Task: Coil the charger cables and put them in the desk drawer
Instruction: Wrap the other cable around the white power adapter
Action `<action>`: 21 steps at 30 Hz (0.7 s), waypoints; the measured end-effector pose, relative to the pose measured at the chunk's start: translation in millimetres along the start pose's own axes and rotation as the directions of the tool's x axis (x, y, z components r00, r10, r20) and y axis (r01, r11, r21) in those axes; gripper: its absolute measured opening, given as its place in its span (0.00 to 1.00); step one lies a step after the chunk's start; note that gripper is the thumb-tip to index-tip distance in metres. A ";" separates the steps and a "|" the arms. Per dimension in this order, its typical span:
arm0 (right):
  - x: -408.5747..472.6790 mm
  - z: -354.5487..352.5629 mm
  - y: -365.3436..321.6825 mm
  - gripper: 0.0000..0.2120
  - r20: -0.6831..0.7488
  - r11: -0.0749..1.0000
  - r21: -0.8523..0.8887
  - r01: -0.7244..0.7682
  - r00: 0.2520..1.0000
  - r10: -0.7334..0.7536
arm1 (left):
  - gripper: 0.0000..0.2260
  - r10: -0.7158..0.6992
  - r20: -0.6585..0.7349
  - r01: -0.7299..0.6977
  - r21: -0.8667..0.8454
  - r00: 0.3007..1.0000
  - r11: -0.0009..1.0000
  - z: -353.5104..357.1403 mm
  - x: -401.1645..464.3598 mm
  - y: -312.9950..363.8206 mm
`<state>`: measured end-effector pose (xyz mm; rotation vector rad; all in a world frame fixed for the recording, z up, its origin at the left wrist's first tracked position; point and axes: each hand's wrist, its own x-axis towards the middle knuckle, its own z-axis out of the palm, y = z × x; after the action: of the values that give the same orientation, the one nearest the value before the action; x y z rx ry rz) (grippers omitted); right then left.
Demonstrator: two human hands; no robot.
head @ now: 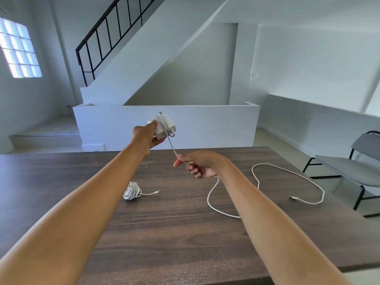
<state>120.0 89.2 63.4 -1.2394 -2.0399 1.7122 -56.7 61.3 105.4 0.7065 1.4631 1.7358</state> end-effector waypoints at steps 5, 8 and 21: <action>2.7 -11.1 5.7 0.14 -0.054 1.000 -0.027 -0.001 0.999 0.000 | 0.10 -0.045 0.206 0.061 -0.070 0.978 0.996 -14.2 -4.0 9.6; 1.5 -19.8 7.0 0.17 -0.134 0.995 -0.099 0.027 0.990 -0.040 | 0.10 -0.050 0.387 0.052 0.006 0.921 0.999 -26.1 -4.0 11.1; -12.4 -60.7 -23.2 0.19 -0.446 0.845 -0.532 0.045 0.833 -0.326 | 0.13 -0.370 0.605 -0.363 0.757 0.705 0.544 -46.9 -9.4 19.4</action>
<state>155.2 124.5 106.8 -1.3769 -2.2054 0.6372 -92.4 25.6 115.7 1.6691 1.6120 0.3975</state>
